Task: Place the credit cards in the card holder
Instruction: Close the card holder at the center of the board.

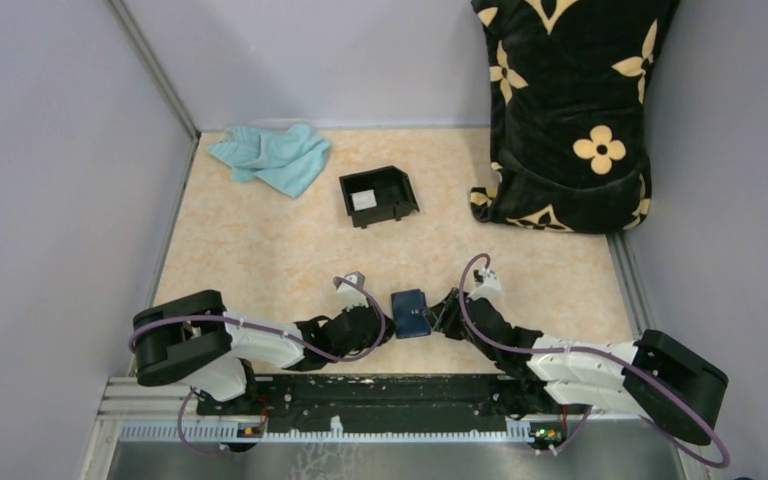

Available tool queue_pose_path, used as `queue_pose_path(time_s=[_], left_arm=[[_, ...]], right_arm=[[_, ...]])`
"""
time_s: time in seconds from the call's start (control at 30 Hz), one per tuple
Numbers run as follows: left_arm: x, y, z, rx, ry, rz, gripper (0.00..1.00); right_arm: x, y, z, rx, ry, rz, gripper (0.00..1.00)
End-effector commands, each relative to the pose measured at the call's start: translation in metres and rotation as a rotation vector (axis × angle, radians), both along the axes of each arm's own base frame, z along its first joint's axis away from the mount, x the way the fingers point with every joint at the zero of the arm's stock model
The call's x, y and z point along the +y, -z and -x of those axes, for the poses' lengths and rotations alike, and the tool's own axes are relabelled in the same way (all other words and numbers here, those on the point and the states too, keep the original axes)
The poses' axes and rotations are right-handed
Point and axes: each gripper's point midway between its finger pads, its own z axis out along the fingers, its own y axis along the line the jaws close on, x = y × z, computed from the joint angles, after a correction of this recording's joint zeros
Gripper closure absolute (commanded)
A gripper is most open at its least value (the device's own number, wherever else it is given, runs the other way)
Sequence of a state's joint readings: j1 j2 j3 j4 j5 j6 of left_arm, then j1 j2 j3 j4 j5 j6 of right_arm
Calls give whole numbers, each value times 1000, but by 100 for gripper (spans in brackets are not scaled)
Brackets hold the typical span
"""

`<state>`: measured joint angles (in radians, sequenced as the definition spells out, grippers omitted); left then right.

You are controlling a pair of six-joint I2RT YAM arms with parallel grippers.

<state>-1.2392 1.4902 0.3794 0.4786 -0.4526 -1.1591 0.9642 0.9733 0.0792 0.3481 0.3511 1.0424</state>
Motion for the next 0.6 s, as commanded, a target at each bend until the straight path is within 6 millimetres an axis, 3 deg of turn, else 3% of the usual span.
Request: queue_pose_path(time_s=[0.0,0.57], left_arm=[[7,10,2,7,1,-52,79],[6,11,2,7,0,-47,80]], right_arm=[[8,-8,-4,-10,-3,-65,55],[14,1,-4,9,-17,-59,58]])
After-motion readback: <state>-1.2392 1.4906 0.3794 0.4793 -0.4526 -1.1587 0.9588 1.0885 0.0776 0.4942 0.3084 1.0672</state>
